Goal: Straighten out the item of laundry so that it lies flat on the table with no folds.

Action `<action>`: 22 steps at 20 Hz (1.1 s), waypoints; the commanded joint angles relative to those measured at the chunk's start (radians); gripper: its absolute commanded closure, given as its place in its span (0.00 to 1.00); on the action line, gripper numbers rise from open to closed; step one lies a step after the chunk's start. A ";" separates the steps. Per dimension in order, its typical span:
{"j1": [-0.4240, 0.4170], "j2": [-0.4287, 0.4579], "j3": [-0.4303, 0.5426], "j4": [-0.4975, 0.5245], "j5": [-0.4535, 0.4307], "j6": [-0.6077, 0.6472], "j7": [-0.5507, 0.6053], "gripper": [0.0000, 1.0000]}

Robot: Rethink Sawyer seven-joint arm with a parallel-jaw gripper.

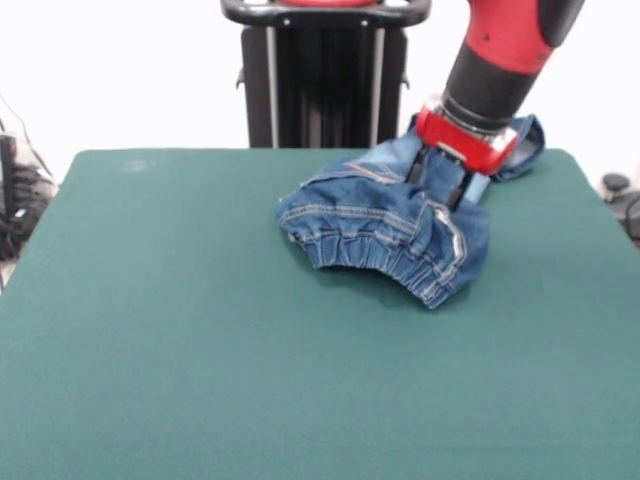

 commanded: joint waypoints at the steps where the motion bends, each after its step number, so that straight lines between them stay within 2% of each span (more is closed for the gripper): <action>1: -0.017 0.059 0.038 -0.109 -0.010 0.016 0.154 0.00; 7: -0.058 0.105 0.120 -0.042 -0.012 -0.141 0.133 0.00; 12: -0.055 0.116 0.129 -0.015 -0.013 -0.185 0.140 0.00; 16: -0.065 0.003 0.144 0.006 -0.010 -0.004 0.094 0.00; 22: -0.074 -0.154 0.168 -0.005 0.010 0.281 0.093 0.00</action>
